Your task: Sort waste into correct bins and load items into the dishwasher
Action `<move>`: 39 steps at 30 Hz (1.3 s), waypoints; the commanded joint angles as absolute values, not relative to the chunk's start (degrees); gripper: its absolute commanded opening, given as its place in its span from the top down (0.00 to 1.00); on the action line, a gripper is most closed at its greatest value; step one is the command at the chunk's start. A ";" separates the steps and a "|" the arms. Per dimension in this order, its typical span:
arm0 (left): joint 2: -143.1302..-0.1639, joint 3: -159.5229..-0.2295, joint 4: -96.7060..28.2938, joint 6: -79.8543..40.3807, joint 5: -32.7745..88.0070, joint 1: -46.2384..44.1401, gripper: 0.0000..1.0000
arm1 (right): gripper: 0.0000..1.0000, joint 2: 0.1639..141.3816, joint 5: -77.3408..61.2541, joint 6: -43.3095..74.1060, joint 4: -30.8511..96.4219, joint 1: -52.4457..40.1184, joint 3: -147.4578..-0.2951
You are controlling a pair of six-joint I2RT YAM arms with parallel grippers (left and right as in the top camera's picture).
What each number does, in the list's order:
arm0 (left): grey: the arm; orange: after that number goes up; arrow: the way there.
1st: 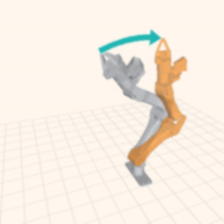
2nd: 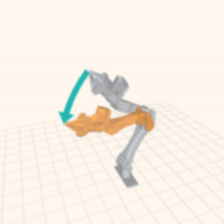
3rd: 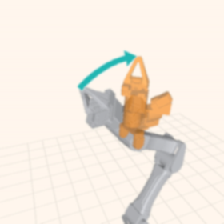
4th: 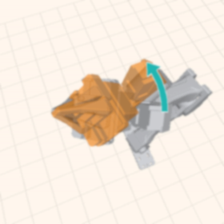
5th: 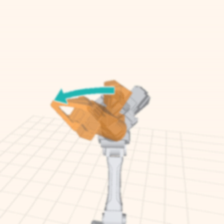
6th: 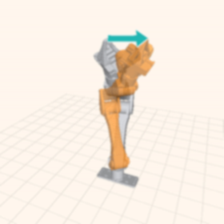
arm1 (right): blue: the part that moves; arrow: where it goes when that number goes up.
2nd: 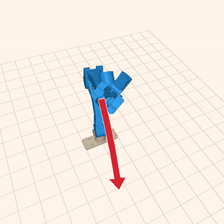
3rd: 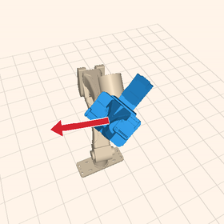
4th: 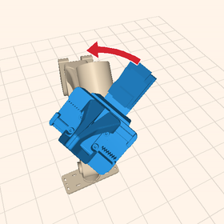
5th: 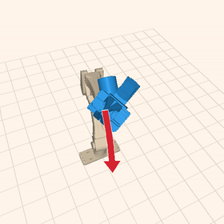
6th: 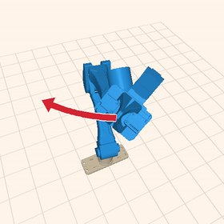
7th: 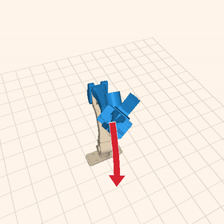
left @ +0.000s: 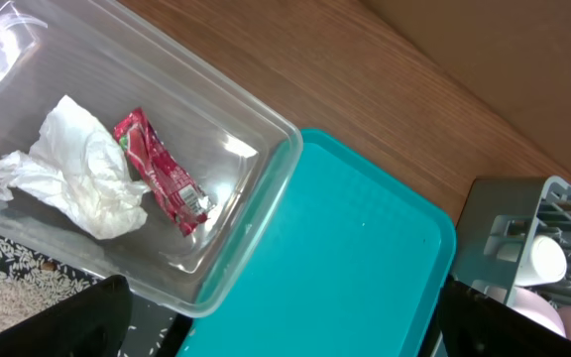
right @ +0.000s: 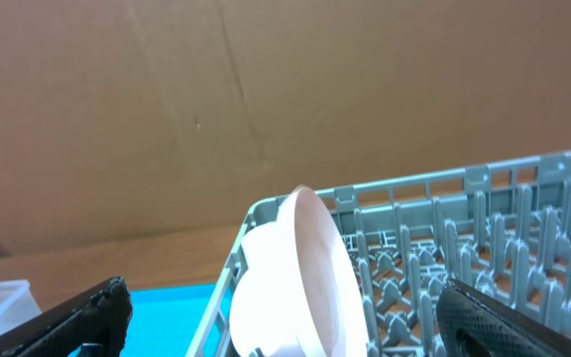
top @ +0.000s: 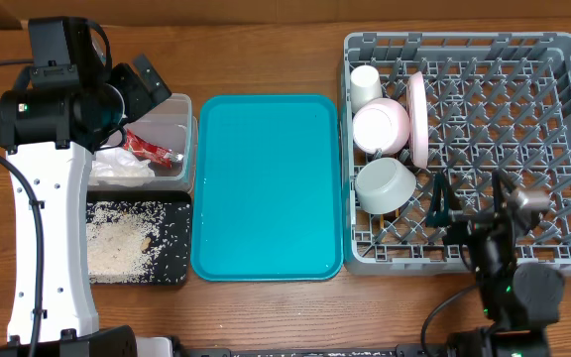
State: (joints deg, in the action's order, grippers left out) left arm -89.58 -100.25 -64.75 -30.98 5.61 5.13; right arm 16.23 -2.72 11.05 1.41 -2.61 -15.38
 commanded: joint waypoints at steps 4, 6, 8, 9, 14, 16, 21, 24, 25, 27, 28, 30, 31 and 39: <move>-88.82 -101.34 -64.66 -30.22 5.82 5.23 0.00 | 0.00 9.69 -2.70 13.78 -2.15 -1.85 -7.35; -88.82 -101.34 -64.66 -30.22 5.82 5.23 0.00 | 0.00 8.43 -2.70 13.78 -2.17 -1.85 -5.91; -88.82 -101.34 -64.66 -30.22 5.82 5.23 0.00 | 0.00 7.27 -2.70 13.78 -2.13 -1.85 -4.49; -88.82 -101.34 -64.66 -30.22 5.82 5.23 0.00 | 0.00 6.81 -2.70 13.76 -2.07 -1.85 -3.92; -88.82 -101.34 -64.66 -30.22 5.82 5.23 0.00 | 0.00 4.86 -2.63 13.50 -0.12 -1.83 -2.59; -88.82 -101.34 -64.66 -30.22 5.82 5.23 0.00 | 0.00 3.73 -2.57 13.50 -0.12 -1.61 -1.50; -88.82 -101.34 -64.66 -30.22 5.82 5.23 0.00 | 0.00 0.08 -2.57 13.26 4.71 -1.19 -0.45; -88.82 -101.34 -64.66 -30.24 5.82 5.23 0.00 | 0.00 0.14 -2.66 12.01 4.60 -1.19 -0.45; -88.82 -101.34 -64.66 -30.22 5.80 5.23 0.00 | 0.00 0.16 -2.68 12.01 4.62 -1.19 -0.45; -88.82 -101.34 -64.66 -30.22 5.80 5.23 0.00 | 0.00 0.16 -2.68 12.03 4.60 -1.21 -0.45; -88.82 -101.34 -64.66 -30.22 5.80 5.23 0.00 | 0.00 0.16 -2.68 12.03 4.60 -1.21 -0.45; -88.82 -101.34 -64.66 -30.22 5.80 5.23 0.00 | 0.00 0.16 -2.68 12.01 4.60 -1.21 -0.45; -88.82 -101.34 -64.66 -30.22 5.82 5.23 0.00 | 0.00 0.16 -2.68 12.01 4.60 -1.21 -0.45; -88.82 -101.34 -64.66 -30.22 5.80 5.23 0.00 | 0.00 0.16 -2.68 12.03 4.60 -1.21 -0.45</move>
State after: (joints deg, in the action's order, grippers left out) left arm -89.58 -100.25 -64.75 -30.98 5.61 5.13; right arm 0.84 -2.74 12.34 4.80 -1.48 -1.06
